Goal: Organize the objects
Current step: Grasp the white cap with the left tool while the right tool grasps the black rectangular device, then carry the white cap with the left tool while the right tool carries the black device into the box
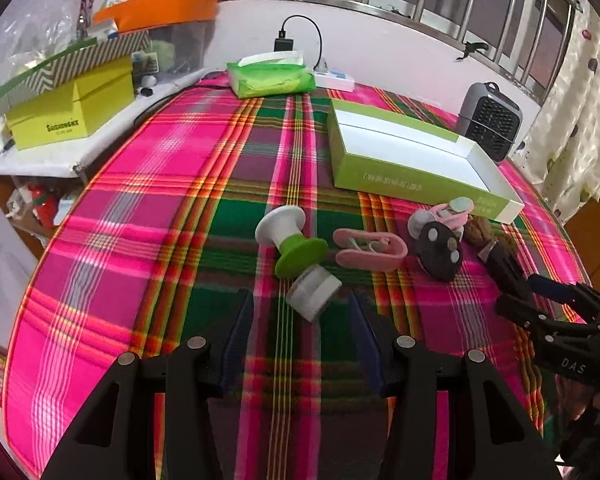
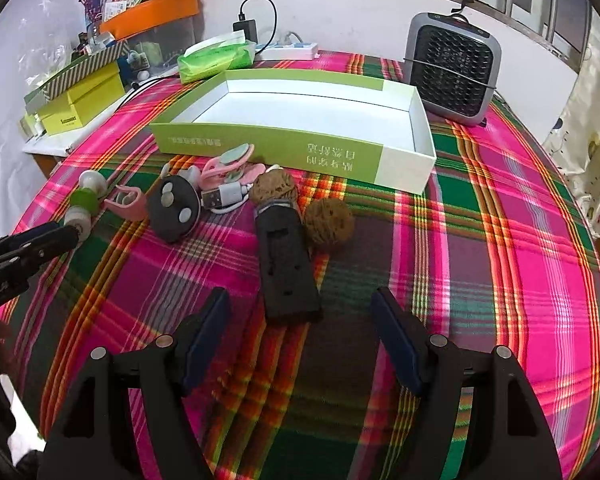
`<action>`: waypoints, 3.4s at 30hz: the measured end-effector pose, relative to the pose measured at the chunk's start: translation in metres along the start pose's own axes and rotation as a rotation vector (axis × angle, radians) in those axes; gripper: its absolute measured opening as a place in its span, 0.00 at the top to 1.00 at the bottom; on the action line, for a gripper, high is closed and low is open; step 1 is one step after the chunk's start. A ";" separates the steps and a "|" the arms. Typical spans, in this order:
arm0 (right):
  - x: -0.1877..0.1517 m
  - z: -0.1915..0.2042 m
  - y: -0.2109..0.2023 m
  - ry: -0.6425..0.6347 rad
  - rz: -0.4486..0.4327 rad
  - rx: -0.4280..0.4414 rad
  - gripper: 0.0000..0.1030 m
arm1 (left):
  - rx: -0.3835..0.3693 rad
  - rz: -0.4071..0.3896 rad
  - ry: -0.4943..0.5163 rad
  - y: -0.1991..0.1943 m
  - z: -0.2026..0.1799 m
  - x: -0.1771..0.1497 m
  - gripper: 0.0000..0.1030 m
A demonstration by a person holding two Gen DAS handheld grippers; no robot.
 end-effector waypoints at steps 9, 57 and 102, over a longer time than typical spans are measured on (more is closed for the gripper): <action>0.003 0.000 0.002 0.002 -0.016 -0.028 0.38 | -0.014 0.028 -0.007 0.010 0.000 0.001 0.54; -0.007 -0.002 -0.017 0.055 -0.053 0.066 0.72 | -0.061 -0.006 0.084 -0.003 -0.024 0.003 0.73; 0.006 0.007 -0.002 0.045 -0.031 0.065 0.72 | -0.072 0.039 0.106 0.015 -0.034 0.002 0.73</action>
Point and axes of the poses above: each gripper's, at about its wrist camera, not at the fingertips, and y roughly the way its jaws point, z to its left, x to its top, the point moved 4 cm from there along y, roughly the way its jaws point, and after that the axes turned 13 degrees about -x, right-handed, at the moved point
